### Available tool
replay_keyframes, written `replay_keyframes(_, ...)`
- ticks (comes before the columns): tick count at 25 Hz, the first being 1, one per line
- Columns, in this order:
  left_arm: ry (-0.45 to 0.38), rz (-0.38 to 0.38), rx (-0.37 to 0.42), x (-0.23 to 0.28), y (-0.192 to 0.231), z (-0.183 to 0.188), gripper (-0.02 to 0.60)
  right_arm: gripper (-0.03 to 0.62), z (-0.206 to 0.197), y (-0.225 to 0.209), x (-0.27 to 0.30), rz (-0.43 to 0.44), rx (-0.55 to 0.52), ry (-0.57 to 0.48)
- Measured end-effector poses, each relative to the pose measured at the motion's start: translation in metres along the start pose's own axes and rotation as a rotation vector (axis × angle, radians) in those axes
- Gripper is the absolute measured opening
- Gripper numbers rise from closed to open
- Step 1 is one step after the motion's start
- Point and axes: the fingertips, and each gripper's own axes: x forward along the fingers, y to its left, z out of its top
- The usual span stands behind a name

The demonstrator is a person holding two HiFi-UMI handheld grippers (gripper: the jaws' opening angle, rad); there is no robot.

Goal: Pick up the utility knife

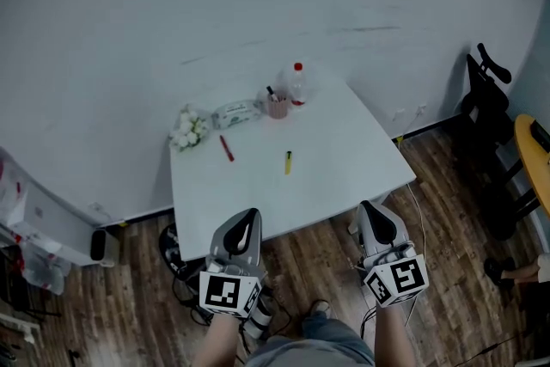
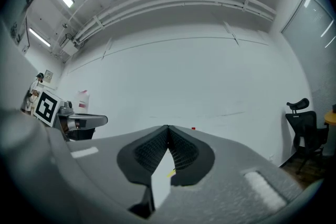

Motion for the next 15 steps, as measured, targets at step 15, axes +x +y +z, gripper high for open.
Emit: replay_keyframes(15,-0.023,0.107,-0.006,0.061,-0.013,-0.003,0.018,-0.002,-0.01,-0.059,0.042,0.114,0.016,-0.003)
